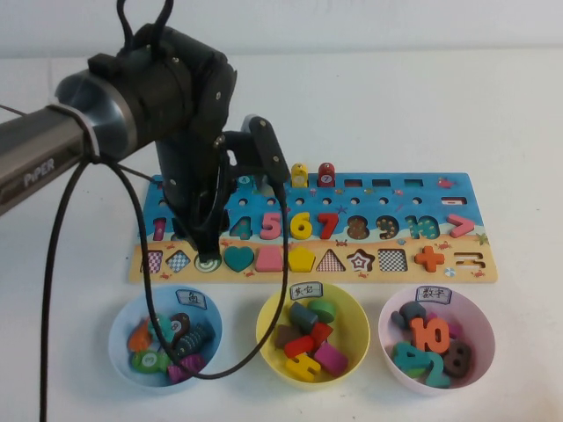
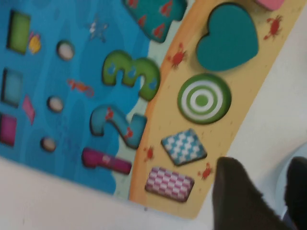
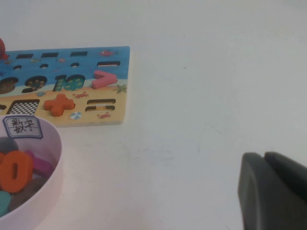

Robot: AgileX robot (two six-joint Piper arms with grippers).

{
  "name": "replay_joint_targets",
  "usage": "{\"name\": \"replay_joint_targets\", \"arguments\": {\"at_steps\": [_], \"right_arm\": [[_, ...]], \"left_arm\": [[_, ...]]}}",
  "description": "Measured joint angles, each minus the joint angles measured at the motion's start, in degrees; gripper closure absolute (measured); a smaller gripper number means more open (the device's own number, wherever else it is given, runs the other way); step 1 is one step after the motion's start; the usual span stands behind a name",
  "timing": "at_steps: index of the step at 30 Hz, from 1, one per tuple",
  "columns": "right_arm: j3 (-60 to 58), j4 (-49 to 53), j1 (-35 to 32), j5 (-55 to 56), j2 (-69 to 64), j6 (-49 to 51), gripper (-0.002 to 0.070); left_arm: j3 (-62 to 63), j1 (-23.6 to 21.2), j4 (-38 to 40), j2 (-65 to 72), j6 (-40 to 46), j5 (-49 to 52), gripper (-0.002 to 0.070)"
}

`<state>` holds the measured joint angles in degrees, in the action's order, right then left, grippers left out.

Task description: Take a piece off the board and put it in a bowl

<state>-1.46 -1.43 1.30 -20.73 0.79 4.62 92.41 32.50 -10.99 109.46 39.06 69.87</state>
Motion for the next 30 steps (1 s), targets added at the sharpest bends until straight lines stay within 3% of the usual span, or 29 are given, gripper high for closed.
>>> {"name": "replay_joint_targets", "arguments": {"at_steps": [5, 8, 15, 30], "right_arm": [[0.00, 0.00, 0.00, 0.00, 0.00, 0.00, 0.0694], [0.00, 0.00, 0.00, 0.00, 0.00, 0.00, 0.0694], [0.00, 0.00, 0.00, 0.00, 0.00, 0.00, 0.0694], [0.00, 0.00, 0.00, 0.00, 0.00, 0.00, 0.0694]], "left_arm": [[0.00, 0.00, 4.60, 2.33, 10.92, -5.02, 0.0190], [0.00, 0.00, 5.24, 3.14, 17.69, -7.67, 0.0128], [0.45, 0.00, 7.41, 5.25, 29.25, -8.83, 0.0104], [0.45, 0.00, 8.22, 9.61, 30.38, -9.67, 0.0132]]}}
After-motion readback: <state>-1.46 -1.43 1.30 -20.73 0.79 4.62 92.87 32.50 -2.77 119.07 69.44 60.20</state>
